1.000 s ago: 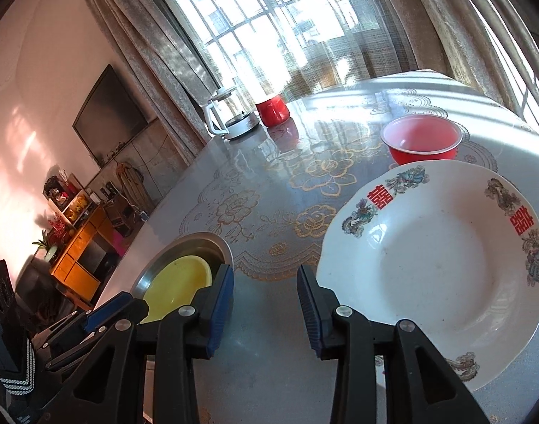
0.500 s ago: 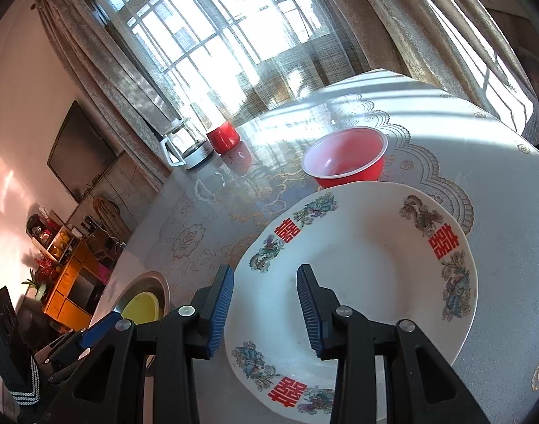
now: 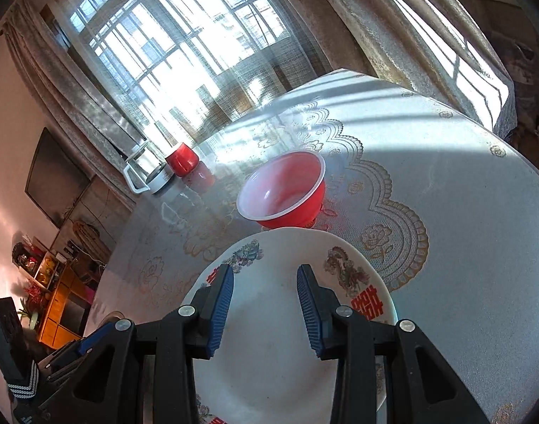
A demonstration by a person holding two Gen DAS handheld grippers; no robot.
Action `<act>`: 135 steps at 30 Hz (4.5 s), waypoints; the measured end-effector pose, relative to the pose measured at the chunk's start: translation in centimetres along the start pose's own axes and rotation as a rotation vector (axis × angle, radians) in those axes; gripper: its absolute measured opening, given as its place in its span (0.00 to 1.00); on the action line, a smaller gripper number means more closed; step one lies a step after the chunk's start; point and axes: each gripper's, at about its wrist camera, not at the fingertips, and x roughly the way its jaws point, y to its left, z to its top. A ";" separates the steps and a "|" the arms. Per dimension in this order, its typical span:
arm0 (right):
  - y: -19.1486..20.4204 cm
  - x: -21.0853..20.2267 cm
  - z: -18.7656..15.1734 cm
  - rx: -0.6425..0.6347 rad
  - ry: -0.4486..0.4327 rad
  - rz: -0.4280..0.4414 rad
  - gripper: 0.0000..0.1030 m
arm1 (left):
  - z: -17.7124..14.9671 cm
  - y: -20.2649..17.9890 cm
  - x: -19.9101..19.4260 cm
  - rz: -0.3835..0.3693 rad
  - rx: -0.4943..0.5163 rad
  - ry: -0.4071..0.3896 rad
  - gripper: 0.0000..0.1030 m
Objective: Organize plates and bowls
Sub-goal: 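Move the right gripper toward the pink-red bowl, then grasp the pink-red bowl rim with the right gripper and lift it, then carry the pink-red bowl over the steel bowl with the right gripper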
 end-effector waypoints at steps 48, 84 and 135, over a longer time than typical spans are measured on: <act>1.2 7.2 7.4 -0.039 0.090 -0.019 0.13 | 8.8 -3.0 7.4 -0.297 -0.198 0.019 0.23; 11.2 -0.1 -4.8 -0.176 0.077 0.212 0.13 | -3.1 2.9 -6.3 -0.258 -0.147 -0.100 0.23; 17.8 5.5 -12.8 -0.241 0.345 0.325 0.13 | -11.6 13.9 -9.1 -0.138 -0.384 -0.060 0.23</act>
